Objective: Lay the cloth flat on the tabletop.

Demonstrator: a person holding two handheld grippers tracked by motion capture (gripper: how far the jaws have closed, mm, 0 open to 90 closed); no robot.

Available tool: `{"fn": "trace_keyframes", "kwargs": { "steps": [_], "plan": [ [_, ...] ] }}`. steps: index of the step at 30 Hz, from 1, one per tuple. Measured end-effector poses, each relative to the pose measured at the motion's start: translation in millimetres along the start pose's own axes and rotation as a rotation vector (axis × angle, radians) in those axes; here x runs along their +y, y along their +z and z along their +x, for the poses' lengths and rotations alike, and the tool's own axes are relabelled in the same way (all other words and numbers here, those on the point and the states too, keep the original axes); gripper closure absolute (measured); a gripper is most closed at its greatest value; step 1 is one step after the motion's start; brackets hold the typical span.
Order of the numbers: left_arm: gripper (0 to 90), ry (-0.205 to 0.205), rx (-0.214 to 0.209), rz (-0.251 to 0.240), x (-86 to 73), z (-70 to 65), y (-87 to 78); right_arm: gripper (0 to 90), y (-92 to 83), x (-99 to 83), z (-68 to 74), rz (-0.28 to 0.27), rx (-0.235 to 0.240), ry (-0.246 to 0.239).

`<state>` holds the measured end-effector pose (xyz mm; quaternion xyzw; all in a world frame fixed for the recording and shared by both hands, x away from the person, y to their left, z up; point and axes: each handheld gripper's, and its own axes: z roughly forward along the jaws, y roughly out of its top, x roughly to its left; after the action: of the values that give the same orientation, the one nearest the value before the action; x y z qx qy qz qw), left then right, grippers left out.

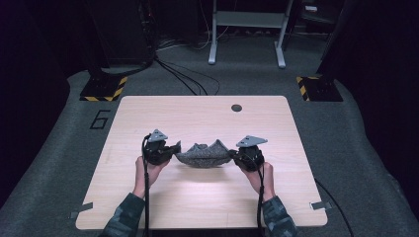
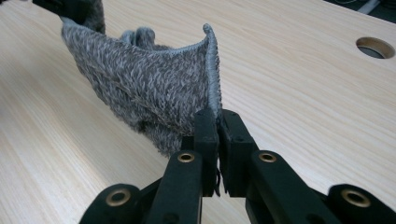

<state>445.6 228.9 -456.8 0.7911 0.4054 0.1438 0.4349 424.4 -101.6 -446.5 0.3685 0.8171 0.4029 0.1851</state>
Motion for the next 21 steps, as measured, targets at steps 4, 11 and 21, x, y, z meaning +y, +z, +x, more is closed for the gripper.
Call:
{"fn": "trace_keyframes", "kwargs": {
  "steps": [4,11,21],
  "plan": [
    [88.2,-0.019,0.011,-0.004,-3.7,4.6,-1.6,86.4,-2.6,-6.5,-2.4,0.013,-0.013,-0.005],
    [88.1,-0.045,0.005,0.030,-15.3,11.7,-1.1,86.1,-12.5,-31.0,-12.1,0.043,-0.042,0.023],
    [71.2,-0.056,-0.027,0.119,-38.4,4.4,-0.4,74.2,-23.5,-66.9,-19.9,0.118,-0.032,0.047]
  ]
}}
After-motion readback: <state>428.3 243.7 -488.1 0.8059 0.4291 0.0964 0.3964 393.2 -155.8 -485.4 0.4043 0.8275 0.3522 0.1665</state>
